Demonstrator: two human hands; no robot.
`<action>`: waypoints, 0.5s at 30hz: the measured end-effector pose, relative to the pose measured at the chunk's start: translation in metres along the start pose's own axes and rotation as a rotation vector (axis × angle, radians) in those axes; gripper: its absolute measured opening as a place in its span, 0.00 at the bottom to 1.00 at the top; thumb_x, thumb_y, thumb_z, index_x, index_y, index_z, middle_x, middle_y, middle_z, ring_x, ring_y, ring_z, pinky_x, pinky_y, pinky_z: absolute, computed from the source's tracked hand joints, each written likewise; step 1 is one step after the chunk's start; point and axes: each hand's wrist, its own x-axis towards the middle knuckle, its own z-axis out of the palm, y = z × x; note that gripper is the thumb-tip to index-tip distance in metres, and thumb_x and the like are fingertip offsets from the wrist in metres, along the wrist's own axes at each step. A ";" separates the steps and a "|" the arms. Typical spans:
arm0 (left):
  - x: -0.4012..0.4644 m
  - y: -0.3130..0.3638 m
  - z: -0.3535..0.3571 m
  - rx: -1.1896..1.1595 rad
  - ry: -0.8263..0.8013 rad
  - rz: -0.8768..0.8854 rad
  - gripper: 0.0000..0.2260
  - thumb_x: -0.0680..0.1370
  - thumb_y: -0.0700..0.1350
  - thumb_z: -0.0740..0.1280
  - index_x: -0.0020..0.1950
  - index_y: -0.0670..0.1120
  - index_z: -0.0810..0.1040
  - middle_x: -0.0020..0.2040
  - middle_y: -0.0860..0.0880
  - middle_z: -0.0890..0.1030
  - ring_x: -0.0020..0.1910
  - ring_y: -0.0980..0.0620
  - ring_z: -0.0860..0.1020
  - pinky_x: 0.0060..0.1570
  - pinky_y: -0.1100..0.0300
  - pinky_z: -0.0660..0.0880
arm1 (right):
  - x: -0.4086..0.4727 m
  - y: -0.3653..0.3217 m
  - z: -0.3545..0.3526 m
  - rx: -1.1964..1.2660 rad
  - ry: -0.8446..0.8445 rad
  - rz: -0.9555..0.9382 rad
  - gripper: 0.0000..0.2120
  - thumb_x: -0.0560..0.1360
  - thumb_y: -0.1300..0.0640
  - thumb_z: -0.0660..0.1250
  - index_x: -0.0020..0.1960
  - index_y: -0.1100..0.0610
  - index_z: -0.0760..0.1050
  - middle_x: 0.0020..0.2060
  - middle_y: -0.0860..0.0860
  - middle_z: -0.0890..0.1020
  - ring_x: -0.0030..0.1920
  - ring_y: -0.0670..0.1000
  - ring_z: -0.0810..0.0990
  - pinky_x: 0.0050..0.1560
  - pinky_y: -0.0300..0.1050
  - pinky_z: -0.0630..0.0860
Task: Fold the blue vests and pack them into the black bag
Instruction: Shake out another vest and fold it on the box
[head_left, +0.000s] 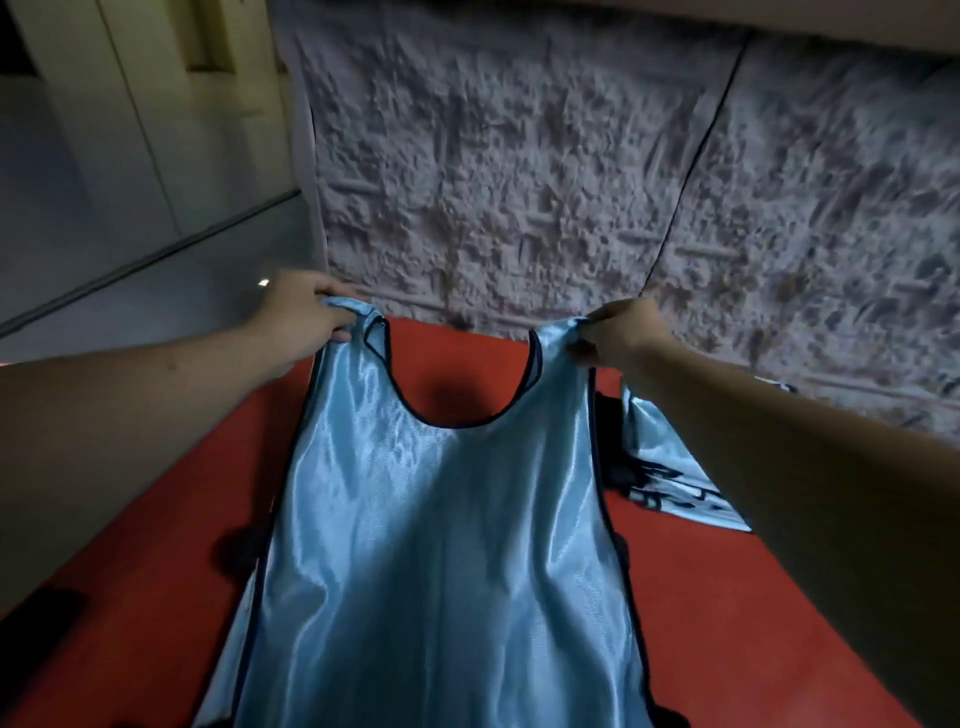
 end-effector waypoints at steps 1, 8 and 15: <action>0.007 -0.011 0.009 -0.009 -0.001 -0.020 0.10 0.74 0.32 0.73 0.42 0.47 0.84 0.47 0.40 0.83 0.41 0.46 0.83 0.48 0.52 0.83 | 0.010 0.010 0.006 0.008 -0.002 0.018 0.05 0.72 0.68 0.76 0.40 0.64 0.81 0.40 0.65 0.84 0.37 0.60 0.86 0.42 0.53 0.85; 0.014 -0.077 0.055 0.102 0.022 0.003 0.23 0.70 0.36 0.78 0.64 0.47 0.79 0.54 0.45 0.79 0.47 0.47 0.79 0.52 0.51 0.79 | 0.041 0.067 0.039 -0.188 -0.021 -0.041 0.28 0.76 0.64 0.70 0.74 0.54 0.69 0.45 0.58 0.82 0.39 0.53 0.82 0.43 0.48 0.84; -0.104 -0.090 0.044 0.405 -0.065 0.093 0.27 0.72 0.35 0.76 0.70 0.44 0.76 0.67 0.41 0.75 0.64 0.41 0.75 0.64 0.53 0.72 | -0.096 0.124 0.053 -0.244 -0.266 -0.283 0.31 0.76 0.62 0.69 0.76 0.47 0.65 0.62 0.48 0.78 0.61 0.49 0.81 0.57 0.49 0.81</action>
